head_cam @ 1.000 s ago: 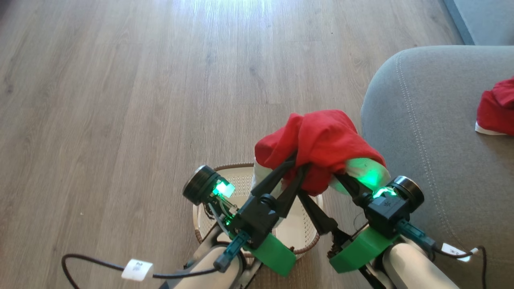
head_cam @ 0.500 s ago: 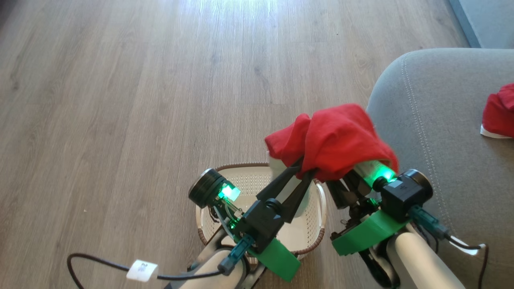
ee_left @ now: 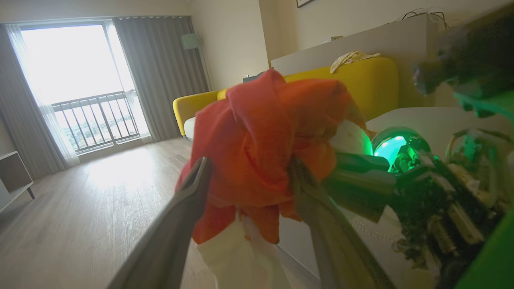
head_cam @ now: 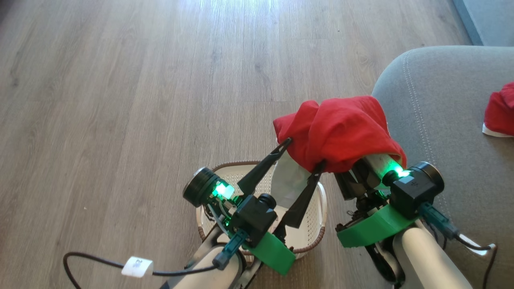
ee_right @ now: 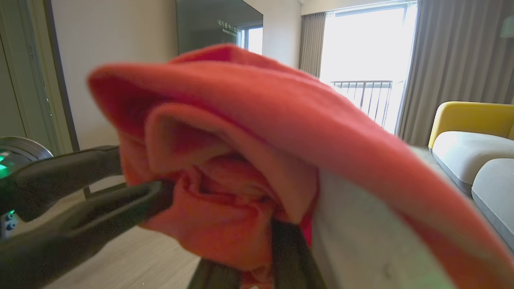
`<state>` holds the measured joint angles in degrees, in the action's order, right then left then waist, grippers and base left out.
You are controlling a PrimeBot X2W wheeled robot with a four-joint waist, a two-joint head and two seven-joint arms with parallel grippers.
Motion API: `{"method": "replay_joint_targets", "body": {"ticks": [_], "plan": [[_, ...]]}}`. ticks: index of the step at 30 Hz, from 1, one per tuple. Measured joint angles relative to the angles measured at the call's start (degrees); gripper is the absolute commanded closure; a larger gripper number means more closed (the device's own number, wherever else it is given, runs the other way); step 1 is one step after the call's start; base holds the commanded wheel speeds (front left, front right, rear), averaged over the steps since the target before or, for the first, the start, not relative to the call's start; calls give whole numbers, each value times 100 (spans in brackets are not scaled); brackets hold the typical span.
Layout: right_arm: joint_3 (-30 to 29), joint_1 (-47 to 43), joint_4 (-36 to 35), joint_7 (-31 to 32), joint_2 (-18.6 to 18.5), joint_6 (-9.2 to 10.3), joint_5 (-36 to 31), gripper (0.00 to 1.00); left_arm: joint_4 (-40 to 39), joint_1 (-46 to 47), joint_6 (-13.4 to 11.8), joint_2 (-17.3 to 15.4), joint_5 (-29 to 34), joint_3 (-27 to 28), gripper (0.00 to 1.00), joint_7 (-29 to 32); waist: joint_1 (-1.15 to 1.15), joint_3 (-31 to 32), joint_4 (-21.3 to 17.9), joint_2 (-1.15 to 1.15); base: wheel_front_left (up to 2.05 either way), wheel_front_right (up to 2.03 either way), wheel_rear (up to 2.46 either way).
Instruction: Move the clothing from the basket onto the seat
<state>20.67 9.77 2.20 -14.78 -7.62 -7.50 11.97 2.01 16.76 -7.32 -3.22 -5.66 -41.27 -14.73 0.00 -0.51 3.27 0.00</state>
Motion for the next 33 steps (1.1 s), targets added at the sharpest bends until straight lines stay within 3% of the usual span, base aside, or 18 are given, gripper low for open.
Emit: {"method": "replay_joint_targets", "body": {"ticks": [17,33], "plan": [[-748,7,-143,0,-227,0,-448,100,344,-50,10,0,20,88,0,0,0,4,-8,0,0,0,0],[-1618,-74,-290,0,-517,0,-665,100,1011,-569,506,-48,280,225,0,1,0,8,-77,0,0,0,0]]}}
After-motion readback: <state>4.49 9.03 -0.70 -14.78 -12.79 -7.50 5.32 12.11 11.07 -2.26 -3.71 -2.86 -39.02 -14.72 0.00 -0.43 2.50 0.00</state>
